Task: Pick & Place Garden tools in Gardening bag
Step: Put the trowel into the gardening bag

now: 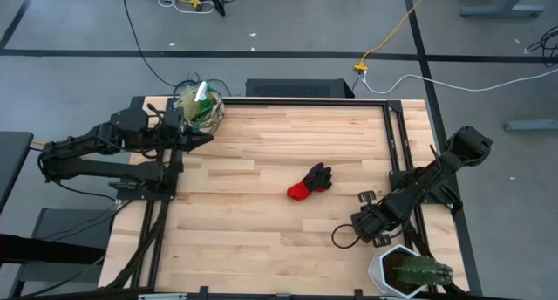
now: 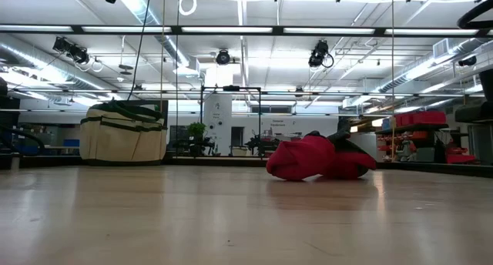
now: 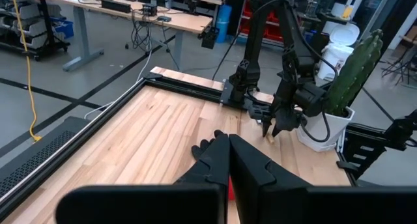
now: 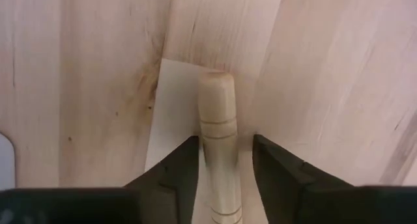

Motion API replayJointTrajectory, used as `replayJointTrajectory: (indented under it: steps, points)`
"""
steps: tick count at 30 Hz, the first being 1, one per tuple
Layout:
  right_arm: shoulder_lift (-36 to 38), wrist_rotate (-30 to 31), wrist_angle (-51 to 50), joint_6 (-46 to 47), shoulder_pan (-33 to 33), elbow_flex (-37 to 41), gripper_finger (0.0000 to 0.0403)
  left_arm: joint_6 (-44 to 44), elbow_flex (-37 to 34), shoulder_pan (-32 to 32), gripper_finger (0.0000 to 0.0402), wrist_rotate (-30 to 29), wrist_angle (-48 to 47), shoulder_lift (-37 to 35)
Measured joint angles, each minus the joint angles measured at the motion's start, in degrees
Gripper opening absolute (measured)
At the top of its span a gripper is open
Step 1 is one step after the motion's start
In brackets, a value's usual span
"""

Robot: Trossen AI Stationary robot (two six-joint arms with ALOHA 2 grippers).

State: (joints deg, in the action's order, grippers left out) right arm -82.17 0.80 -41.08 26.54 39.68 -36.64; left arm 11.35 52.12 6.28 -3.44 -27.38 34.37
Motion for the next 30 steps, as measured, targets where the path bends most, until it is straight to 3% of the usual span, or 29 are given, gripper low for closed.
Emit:
replayJointTrajectory:
  steps: [11, 30]
  points:
    - [0.00, 0.04, 0.00, -0.28, 0.02, 0.02, 0.0066, 0.02, 0.00, 0.01, 0.0013, 0.01, 0.15, 0.00]
    - [-0.11, 0.21, -1.45, 0.17, -1.09, -4.46, 0.0060, 0.40, 0.00, 0.00, 0.0013, 0.02, 0.91, 0.00]
